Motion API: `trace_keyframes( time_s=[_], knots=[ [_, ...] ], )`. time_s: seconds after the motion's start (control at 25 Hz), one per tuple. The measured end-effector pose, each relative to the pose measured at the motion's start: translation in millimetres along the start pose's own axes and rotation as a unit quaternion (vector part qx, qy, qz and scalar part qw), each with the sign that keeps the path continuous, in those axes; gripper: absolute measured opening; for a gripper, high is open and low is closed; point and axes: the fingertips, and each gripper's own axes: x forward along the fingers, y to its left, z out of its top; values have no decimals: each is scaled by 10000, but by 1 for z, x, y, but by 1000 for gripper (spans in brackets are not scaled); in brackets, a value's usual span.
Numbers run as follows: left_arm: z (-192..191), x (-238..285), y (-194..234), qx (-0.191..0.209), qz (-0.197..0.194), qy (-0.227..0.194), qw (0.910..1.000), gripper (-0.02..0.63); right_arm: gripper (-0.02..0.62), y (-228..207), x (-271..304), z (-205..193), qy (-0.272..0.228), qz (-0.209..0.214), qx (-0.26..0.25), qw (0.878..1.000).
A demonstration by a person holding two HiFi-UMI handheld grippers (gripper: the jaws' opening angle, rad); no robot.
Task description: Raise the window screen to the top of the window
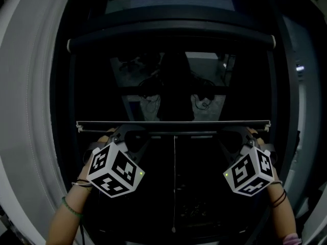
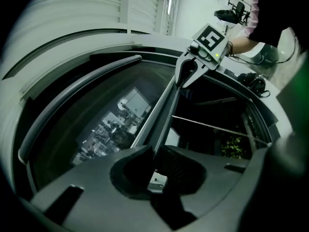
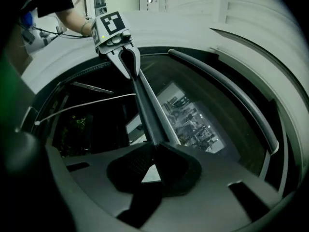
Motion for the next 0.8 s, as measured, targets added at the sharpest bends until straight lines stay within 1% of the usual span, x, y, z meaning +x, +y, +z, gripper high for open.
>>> trace_keyframes(
  time_s=[0.16,0.32,0.36,0.44,0.52,0.56,0.64,0.72,0.8],
  knots=[
    [16,3,38,98,93,111,9998,52,46,-38,6,14,-36,-91,-47,9999],
    [30,7,77,178,314,124,9993,52,48,-75,15,28,-138,-359,-116,9992],
    [32,9,84,183,320,133,9992,52,48,-82,16,30,-137,-400,-144,9990],
    [36,10,94,170,203,169,9995,52,48,-90,19,33,-127,-346,-165,9992],
    [38,10,98,138,17,214,9997,53,48,-95,20,35,-171,-178,-111,9996],
    [40,10,101,133,-8,212,9997,54,48,-98,20,36,-223,-143,-76,9996],
    [44,10,109,244,160,161,9994,54,48,-108,20,38,-305,-240,-92,9992],
    [47,13,113,433,342,153,9984,52,48,-112,22,38,-257,-295,-220,9990],
    [46,14,112,467,343,165,9982,52,48,-111,23,38,-234,-222,-280,9991]
  ],
)
